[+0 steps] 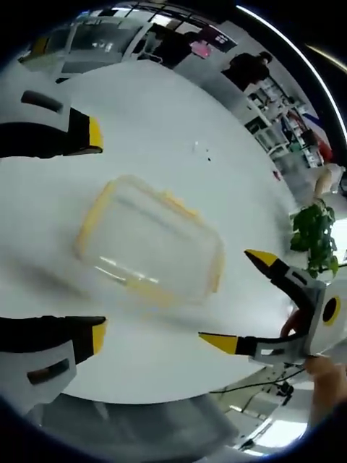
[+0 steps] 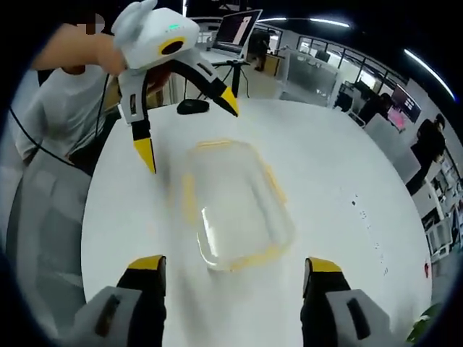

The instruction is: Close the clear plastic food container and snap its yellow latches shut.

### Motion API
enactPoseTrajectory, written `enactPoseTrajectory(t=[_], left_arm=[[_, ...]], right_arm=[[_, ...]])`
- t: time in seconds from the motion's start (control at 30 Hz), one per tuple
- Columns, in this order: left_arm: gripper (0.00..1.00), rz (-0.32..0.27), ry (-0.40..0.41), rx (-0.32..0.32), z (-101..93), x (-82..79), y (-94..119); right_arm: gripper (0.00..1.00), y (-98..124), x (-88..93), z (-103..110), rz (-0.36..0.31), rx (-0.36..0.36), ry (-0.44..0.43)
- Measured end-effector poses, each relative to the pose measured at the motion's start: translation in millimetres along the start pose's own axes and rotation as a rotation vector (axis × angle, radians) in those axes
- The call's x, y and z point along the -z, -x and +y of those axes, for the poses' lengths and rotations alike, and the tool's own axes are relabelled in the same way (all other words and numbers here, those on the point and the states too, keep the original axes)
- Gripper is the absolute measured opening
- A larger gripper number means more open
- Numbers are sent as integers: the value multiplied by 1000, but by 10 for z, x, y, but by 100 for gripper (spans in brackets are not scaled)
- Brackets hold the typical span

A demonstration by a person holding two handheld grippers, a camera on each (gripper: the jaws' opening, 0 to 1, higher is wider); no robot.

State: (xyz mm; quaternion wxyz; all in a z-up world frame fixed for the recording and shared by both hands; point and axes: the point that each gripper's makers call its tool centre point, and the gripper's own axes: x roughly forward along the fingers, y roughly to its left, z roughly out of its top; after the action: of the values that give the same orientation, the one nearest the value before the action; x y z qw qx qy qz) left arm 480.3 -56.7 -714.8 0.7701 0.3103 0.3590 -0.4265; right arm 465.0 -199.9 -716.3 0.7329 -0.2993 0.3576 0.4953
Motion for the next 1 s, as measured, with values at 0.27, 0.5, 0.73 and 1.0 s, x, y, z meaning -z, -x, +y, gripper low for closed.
enactPoseTrajectory(t=[0.27, 0.5, 0.73, 1.0], left_arm=[[90, -31, 66, -12, -94, 50, 99], [90, -56, 92, -30, -171, 72, 214], [89, -78, 114, -45, -241, 123, 321], [89, -106, 151, -58, -377, 216, 421]], right_arm=[[75, 140, 43, 49, -28, 29, -39], [75, 252, 171, 105, -46, 54, -77], [74, 304, 238, 279, -76, 66, -113], [75, 392, 257, 417, -129, 87, -150]])
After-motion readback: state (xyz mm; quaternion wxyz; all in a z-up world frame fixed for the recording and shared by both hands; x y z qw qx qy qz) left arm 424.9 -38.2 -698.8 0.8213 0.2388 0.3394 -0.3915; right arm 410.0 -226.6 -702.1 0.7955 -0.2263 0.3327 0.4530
